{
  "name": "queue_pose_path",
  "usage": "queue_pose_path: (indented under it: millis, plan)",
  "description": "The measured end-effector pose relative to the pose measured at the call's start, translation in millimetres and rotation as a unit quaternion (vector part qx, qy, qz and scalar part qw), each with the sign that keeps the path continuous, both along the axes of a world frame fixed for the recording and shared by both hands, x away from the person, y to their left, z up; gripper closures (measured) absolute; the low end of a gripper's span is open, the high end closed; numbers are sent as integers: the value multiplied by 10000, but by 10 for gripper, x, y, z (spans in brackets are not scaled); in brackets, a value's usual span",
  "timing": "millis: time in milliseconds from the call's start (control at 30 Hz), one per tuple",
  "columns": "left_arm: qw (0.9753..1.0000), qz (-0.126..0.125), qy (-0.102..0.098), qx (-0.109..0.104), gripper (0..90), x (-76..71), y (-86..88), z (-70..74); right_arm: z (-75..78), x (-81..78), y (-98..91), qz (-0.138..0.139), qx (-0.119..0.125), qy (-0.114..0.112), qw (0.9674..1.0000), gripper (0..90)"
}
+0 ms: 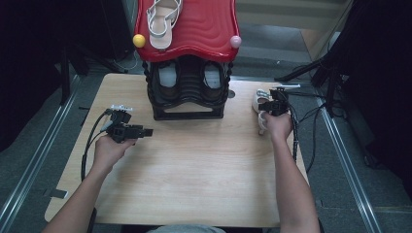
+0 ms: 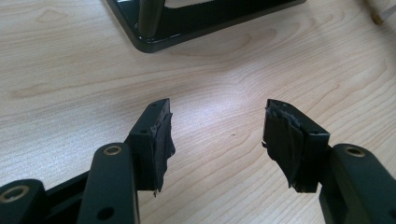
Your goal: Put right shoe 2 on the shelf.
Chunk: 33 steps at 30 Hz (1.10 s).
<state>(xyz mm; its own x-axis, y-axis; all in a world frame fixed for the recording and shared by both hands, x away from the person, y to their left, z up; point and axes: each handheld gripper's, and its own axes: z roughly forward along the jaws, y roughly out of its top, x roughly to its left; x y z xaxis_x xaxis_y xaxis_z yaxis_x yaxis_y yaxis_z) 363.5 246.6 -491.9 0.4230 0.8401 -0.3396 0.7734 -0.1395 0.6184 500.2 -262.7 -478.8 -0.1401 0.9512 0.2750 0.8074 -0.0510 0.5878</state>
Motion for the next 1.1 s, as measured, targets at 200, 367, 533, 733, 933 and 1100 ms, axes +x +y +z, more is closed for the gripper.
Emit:
queue_pose_path:
  millis: [200, 367, 533, 733, 933, 1100]
  plan:
    - [10000, -17, 5, 13, 424, 1, -3, 0, 98, -40, -43, -17, 151, -133, 9998, 888]
    - [10000, -20, 8, 14, 424, 0, -8, 0, 176, -64, -57, 29, 320, -165, 9993, 888]
    - [10000, -15, 17, 13, 424, 1, -8, -4, 229, -87, -57, 69, 461, -214, 9987, 888]
    - [10000, -16, 25, 9, 424, 0, -11, -4, 362, -94, -33, 149, 473, -201, 9986, 888]
    - [10000, -15, 19, 9, 424, 1, -5, -1, 558, -115, 26, 238, 498, -296, 9980, 888]
    - [10000, -34, 42, -45, 423, 17, -10, 1, 734, -147, 74, 299, 589, -327, 9973, 888]
